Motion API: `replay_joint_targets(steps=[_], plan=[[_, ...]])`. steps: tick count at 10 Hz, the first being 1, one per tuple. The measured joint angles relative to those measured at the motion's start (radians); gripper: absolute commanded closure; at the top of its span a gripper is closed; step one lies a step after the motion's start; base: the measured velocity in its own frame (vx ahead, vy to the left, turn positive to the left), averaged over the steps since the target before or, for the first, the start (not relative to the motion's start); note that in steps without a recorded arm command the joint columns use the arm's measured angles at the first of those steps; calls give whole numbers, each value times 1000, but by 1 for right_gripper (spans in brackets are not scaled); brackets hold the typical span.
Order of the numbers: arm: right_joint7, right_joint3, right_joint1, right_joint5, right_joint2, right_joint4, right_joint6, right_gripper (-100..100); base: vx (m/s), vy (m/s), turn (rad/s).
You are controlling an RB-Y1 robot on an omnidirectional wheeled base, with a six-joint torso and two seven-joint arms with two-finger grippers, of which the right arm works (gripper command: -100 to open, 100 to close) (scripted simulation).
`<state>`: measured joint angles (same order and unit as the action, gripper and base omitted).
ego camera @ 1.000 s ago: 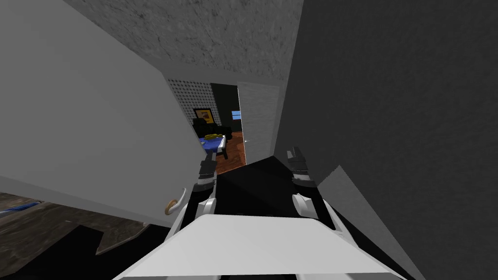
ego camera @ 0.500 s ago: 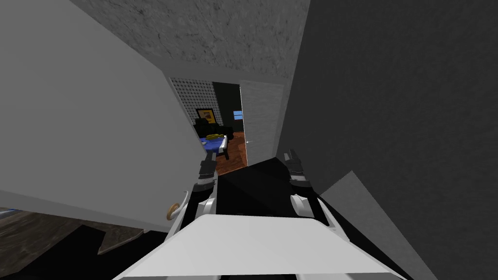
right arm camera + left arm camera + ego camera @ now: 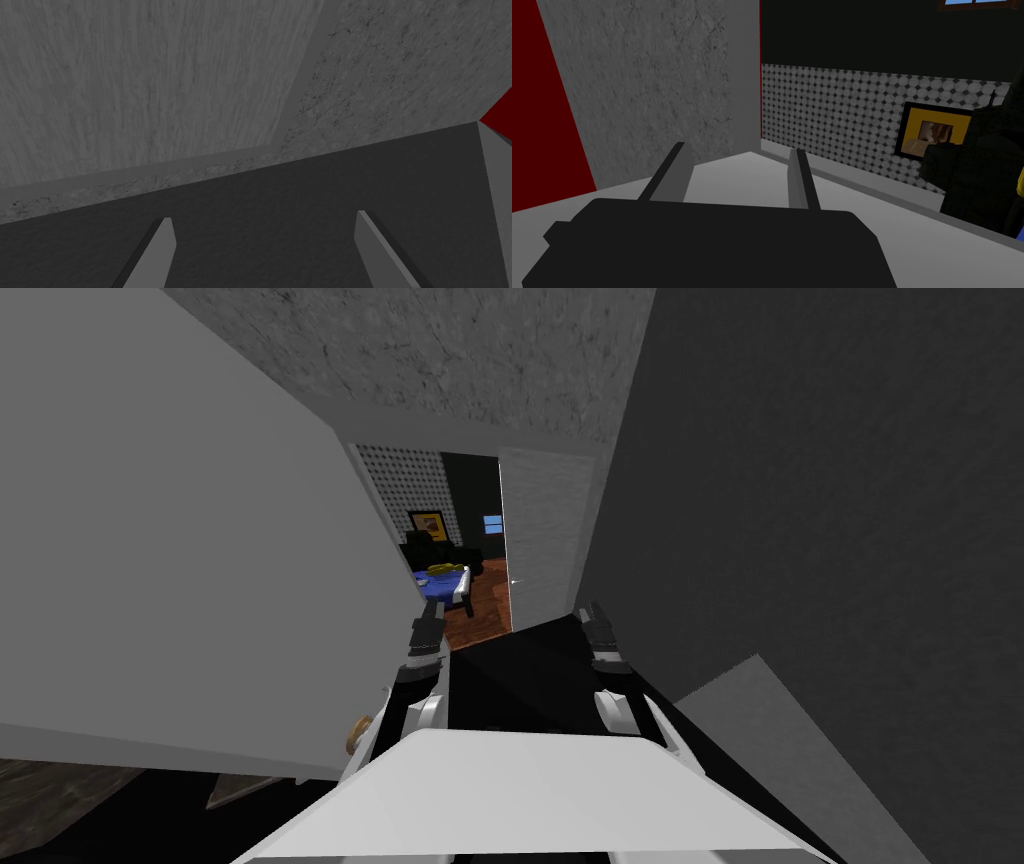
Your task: Pull the door open
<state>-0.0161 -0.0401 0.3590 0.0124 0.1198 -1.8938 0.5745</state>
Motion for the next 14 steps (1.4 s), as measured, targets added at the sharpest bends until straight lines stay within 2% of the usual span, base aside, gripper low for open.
replay_joint_targets(steps=[2,10,14], plan=[[9,-6,-17,9,12,43,5,-100,107,31,68],[50,-33,-69,45,59,233,54,-100,103,34,63],[70,-48,-101,64,83,343,88,-100,107,26,66]])
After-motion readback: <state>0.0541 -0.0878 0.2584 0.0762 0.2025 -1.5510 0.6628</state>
